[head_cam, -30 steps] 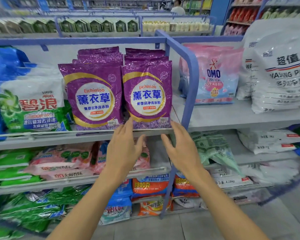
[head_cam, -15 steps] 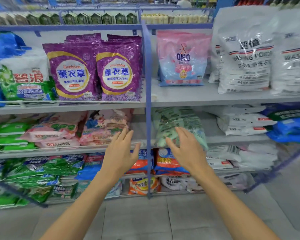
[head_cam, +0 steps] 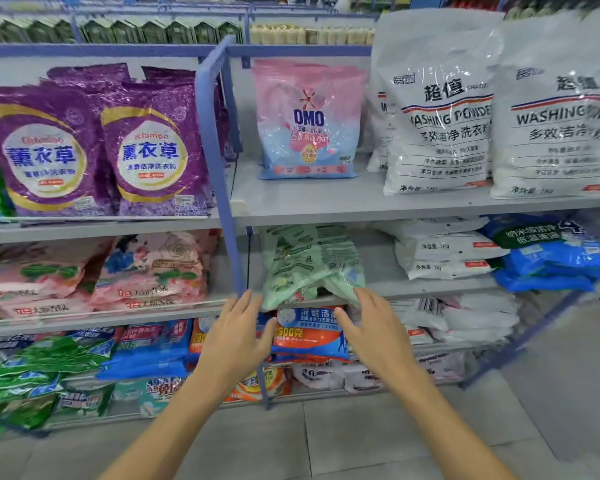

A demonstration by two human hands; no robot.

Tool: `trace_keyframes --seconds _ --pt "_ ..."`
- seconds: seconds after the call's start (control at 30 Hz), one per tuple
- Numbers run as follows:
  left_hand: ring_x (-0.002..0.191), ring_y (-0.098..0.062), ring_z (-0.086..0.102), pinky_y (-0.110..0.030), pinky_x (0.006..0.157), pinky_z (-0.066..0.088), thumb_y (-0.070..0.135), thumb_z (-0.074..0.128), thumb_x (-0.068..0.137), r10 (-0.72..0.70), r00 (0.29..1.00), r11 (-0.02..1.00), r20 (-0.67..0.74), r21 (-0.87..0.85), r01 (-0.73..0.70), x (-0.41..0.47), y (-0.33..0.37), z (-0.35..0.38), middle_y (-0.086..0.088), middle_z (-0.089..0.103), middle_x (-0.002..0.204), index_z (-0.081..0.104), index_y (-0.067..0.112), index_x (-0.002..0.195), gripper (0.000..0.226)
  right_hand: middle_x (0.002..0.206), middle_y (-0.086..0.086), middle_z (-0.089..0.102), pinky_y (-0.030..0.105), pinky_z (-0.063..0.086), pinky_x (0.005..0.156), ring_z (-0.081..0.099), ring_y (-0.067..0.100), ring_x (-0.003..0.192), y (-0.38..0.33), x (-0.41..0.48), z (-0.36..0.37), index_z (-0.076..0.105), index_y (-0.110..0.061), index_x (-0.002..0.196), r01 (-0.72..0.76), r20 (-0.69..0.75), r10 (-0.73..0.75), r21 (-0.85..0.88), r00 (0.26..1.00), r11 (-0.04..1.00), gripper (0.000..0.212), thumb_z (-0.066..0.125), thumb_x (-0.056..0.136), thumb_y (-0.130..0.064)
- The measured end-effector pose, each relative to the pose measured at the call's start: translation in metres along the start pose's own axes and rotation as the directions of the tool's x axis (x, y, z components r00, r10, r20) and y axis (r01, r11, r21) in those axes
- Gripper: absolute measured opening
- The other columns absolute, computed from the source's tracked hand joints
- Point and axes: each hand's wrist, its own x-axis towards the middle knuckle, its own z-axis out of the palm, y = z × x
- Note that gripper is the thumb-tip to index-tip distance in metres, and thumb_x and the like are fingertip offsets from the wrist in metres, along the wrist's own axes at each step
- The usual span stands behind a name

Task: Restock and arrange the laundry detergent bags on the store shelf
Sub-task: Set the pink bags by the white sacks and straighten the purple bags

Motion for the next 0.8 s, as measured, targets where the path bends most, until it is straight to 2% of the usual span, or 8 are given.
trace_keyframes --seconds 0.13,0.3,0.4,0.47,0.57,0.63,0.7,0.8 --pt "0.149 -0.029 0.032 -0.039 0.119 0.030 0.043 0.051 0.103 -0.008 0.999 1.000 0.036 0.022 0.007 0.040 0.008 0.029 -0.010 0.040 0.159 0.042 0.012 0.152 0.059 0.160 0.000 0.039 0.034 0.030 0.120 0.036 0.018 0.147 0.028 0.031 0.009 0.035 -0.018 0.157 -0.003 0.036 0.004 -0.022 0.999 1.000 0.065 0.045 0.103 -0.054" --pt "0.135 -0.033 0.046 -0.045 0.103 0.046 0.041 0.054 0.101 -0.024 0.997 0.999 0.070 0.046 0.021 0.084 0.016 0.078 -0.011 0.054 0.144 0.048 0.007 0.146 0.056 0.156 0.004 0.044 0.035 0.036 0.114 0.041 0.022 0.142 0.073 0.075 0.027 0.039 -0.017 0.153 -0.018 0.082 0.018 -0.004 0.996 1.000 0.062 0.052 0.101 -0.049" --pt "0.144 -0.034 0.037 -0.046 0.111 0.041 0.039 0.057 0.099 -0.066 0.996 0.997 0.066 0.041 0.063 0.107 0.018 0.106 -0.012 0.045 0.155 0.042 0.009 0.151 0.062 0.162 0.006 0.036 0.037 0.031 0.119 0.033 0.023 0.148 0.096 0.105 0.041 0.028 -0.020 0.160 0.006 0.146 -0.006 0.002 0.989 1.000 0.074 0.056 0.099 -0.051" --pt "0.148 -0.036 0.032 -0.048 0.114 0.037 0.040 0.060 0.098 -0.093 0.994 0.994 0.050 0.061 0.090 0.122 0.016 0.124 -0.013 0.040 0.159 0.039 0.011 0.154 0.067 0.165 0.009 0.030 0.041 0.029 0.122 0.028 0.026 0.151 0.108 0.127 0.052 0.016 -0.029 0.163 0.047 0.190 -0.050 0.019 0.981 0.999 0.085 0.062 0.095 -0.051" --pt "0.151 -0.037 0.025 -0.050 0.119 0.031 0.050 0.060 0.095 -0.145 0.989 0.982 0.036 0.127 0.140 0.140 0.012 0.149 -0.010 0.029 0.165 0.025 0.014 0.160 0.083 0.172 0.006 0.002 0.041 0.011 0.127 0.005 0.027 0.158 0.117 0.153 0.074 -0.001 -0.039 0.162 0.140 0.253 -0.130 -0.022 0.959 0.990 0.101 0.070 0.091 -0.049" --pt "0.152 -0.036 0.022 -0.053 0.121 0.028 0.057 0.061 0.092 -0.167 0.986 0.967 0.021 0.198 0.159 0.150 0.005 0.163 -0.008 0.022 0.167 0.017 0.016 0.162 0.093 0.171 0.005 -0.011 0.038 0.006 0.127 -0.003 0.027 0.158 0.117 0.166 0.091 -0.006 -0.039 0.161 0.168 0.277 -0.149 -0.045 0.949 0.985 0.108 0.074 0.090 -0.041" --pt "0.149 -0.036 0.029 -0.055 0.115 0.037 0.055 0.071 0.085 -0.159 0.987 0.951 -0.017 0.267 0.158 0.157 -0.002 0.173 -0.007 0.029 0.163 0.021 0.015 0.159 0.098 0.169 0.008 -0.019 0.041 0.007 0.128 -0.007 0.031 0.158 0.114 0.176 0.107 -0.015 -0.036 0.160 0.154 0.302 -0.121 -0.089 0.946 0.984 0.118 0.077 0.087 -0.025" --pt "0.141 -0.036 0.043 -0.055 0.097 0.054 0.028 0.087 0.073 -0.135 0.989 0.933 -0.055 0.330 0.146 0.161 -0.011 0.183 -0.007 0.041 0.155 0.029 0.014 0.155 0.102 0.167 0.021 -0.019 0.046 0.010 0.129 -0.007 0.039 0.157 0.112 0.181 0.127 -0.023 -0.026 0.157 0.155 0.212 -0.122 -0.147 0.970 0.977 0.121 0.071 0.084 -0.001"
